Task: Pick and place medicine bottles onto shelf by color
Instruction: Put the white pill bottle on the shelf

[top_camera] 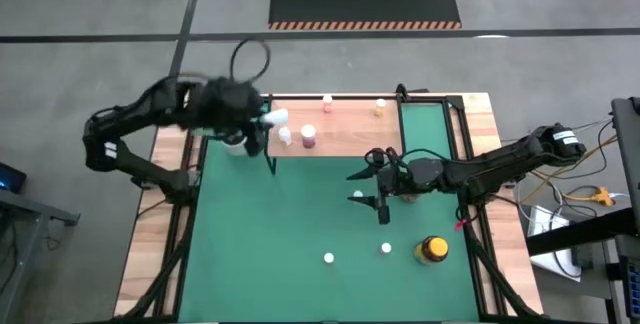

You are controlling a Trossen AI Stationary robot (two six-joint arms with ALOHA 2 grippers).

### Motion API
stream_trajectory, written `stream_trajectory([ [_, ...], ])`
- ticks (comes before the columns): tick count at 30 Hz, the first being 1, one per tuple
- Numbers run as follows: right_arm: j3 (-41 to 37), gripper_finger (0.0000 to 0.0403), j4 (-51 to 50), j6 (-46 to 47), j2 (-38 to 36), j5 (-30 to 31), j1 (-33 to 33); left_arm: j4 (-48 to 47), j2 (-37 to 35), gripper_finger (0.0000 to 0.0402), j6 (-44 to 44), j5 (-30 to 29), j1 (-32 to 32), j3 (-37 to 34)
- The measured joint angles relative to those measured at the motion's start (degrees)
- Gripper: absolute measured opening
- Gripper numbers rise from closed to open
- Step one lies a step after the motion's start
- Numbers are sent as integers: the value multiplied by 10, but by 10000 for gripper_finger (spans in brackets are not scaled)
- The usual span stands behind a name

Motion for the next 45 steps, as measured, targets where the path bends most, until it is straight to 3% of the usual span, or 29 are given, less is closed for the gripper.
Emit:
stream_trajectory([
  [9, 0, 233, 0, 15, 14, 0, 0, -95, 159, 128, 167, 132, 209, 135],
  [15, 0, 233, 1, 15, 27, 0, 0, -195, 263, 128, 210, 137, 278, 194],
  [25, 0, 233, 1, 13, 33, 1, 0, -202, 335, 128, 238, 165, 281, 201],
  [45, 0, 233, 0, 4, 33, 1, 0, -202, 343, 128, 219, 179, 247, 193],
])
